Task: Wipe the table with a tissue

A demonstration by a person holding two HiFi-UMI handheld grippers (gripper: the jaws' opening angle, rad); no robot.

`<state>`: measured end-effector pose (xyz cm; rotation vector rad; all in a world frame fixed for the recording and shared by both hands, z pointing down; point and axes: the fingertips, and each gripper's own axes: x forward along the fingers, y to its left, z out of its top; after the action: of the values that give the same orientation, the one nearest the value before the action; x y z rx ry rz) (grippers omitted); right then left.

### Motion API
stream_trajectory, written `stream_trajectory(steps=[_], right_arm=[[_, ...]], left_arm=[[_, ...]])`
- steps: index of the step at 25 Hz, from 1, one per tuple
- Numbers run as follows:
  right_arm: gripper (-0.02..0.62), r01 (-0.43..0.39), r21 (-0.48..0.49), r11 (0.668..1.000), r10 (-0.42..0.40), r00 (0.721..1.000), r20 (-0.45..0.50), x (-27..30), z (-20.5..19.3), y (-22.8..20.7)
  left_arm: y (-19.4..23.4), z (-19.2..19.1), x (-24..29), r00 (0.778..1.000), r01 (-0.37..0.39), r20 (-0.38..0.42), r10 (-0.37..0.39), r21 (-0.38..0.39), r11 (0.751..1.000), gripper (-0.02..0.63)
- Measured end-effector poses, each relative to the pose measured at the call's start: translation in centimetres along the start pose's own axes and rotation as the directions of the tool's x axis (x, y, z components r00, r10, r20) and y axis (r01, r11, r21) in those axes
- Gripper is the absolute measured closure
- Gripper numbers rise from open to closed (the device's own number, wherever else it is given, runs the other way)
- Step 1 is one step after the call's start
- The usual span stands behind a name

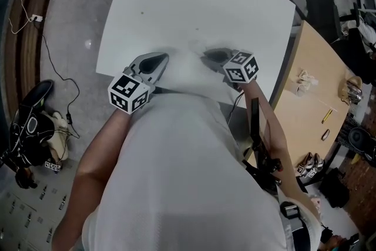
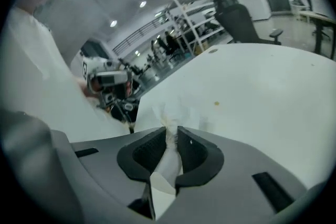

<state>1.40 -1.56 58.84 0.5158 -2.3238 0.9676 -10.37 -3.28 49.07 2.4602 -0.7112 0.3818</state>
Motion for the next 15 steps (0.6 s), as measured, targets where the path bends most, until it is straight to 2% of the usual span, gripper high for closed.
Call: stream_trajectory(steps=[3, 6, 10, 15], right_arm=[[0.525, 0.097, 0.099, 0.990, -0.110, 0.986, 0.129, -1.9, 2.8, -3.0], [0.525, 0.213, 0.167, 0.963, -0.240, 0.957, 0.166, -3.1, 3.9, -5.8], [0.525, 0.312, 0.215, 0.925, -0.346, 0.927, 0.144, -2.9, 3.3, -7.9], [0.525, 0.389, 0.209, 0.897, -0.415, 0.905, 0.097, -1.2, 2.5, -8.6]], left_arm=[[0.4, 0.0, -0.2, 1.000, 0.007, 0.001, -0.007, -0.001, 1.000, 0.601], [0.7, 0.1, -0.5, 1.000, 0.012, 0.003, -0.012, -0.001, 1.000, 0.601], [1.4, -0.1, -1.1, 1.000, 0.006, -0.001, -0.006, -0.004, 1.000, 0.600], [2.7, -1.1, -2.4, 1.000, -0.014, -0.012, 0.013, -0.027, 1.000, 0.600]])
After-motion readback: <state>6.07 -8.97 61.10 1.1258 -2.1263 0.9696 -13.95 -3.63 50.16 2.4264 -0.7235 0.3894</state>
